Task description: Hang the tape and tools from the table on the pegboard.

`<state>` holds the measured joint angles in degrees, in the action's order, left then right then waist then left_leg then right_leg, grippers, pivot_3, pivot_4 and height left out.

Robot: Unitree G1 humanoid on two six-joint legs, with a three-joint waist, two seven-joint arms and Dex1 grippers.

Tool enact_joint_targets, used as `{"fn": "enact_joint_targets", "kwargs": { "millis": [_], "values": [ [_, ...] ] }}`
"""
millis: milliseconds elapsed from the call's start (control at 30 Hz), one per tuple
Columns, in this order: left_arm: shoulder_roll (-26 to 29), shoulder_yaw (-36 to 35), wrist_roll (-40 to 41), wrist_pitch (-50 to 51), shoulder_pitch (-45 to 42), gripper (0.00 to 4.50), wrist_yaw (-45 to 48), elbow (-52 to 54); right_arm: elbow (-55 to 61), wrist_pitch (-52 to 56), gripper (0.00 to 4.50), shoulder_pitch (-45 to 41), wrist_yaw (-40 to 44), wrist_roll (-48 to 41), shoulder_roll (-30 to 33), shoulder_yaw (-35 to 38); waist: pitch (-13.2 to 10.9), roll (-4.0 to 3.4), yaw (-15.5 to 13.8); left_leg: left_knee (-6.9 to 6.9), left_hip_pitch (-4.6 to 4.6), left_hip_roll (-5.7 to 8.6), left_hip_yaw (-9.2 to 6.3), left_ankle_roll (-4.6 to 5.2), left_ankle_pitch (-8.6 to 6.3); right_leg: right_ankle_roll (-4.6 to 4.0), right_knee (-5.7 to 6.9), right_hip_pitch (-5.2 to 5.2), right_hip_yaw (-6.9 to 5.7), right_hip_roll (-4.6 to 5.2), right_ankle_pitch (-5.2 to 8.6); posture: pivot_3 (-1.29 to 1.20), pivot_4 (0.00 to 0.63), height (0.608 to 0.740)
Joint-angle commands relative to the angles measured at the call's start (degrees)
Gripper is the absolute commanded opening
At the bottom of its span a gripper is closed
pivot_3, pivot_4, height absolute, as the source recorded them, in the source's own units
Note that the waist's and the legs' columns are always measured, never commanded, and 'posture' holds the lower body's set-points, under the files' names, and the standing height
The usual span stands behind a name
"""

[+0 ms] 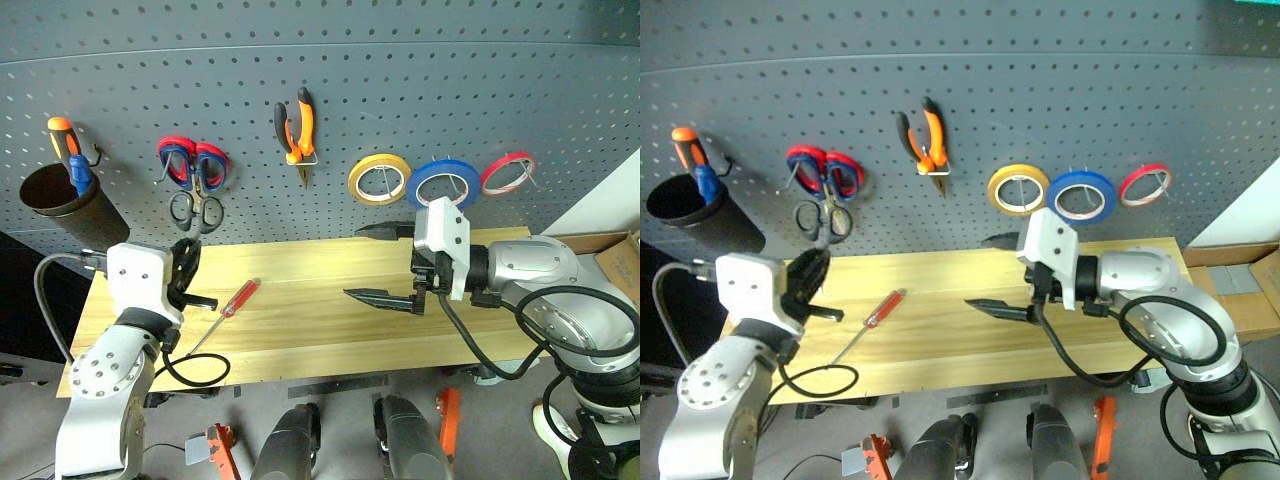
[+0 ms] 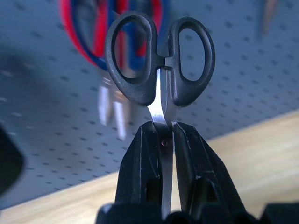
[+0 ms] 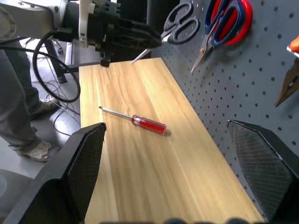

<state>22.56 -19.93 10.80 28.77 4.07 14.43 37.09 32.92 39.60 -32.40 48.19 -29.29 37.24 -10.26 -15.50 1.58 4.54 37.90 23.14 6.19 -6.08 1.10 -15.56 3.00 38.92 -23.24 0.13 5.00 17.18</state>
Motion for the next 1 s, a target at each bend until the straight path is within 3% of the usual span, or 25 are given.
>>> {"fn": "enact_joint_targets", "kwargs": {
  "millis": [33,600,1000],
  "values": [
    [0.73,-0.92,1.37,-0.27,-0.43,0.13,0.29,5.9,-0.31,-1.36,4.5,-1.28,1.93,-2.68,-0.39,2.84,0.0,0.0,-0.12,0.0,0.01,0.0,-0.01,0.0,0.0,0.0,0.0,0.0,-0.01,0.0,0.0,-0.11,0.261,0.74],
    [1.23,-1.48,1.56,-1.17,-4.51,0.13,-1.44,6.42,-7.13,-2.98,4.5,-5.23,6.77,-3.97,-0.88,3.17,0.14,0.03,-1.95,0.05,0.01,0.02,-0.03,-0.04,0.02,0.01,0.02,0.0,-0.14,0.01,0.0,-0.06,0.188,0.74],
    [-0.15,1.68,6.74,0.38,-8.07,0.13,0.9,-0.49,-11.83,-6.57,4.5,-7.76,9.07,-0.38,-2.65,0.84,2.12,0.2,-3.03,0.14,0.01,0.02,-0.11,-0.08,0.03,0.01,0.04,0.03,-0.54,0.02,-0.01,-0.06,0.15,0.74]
  ]
}}
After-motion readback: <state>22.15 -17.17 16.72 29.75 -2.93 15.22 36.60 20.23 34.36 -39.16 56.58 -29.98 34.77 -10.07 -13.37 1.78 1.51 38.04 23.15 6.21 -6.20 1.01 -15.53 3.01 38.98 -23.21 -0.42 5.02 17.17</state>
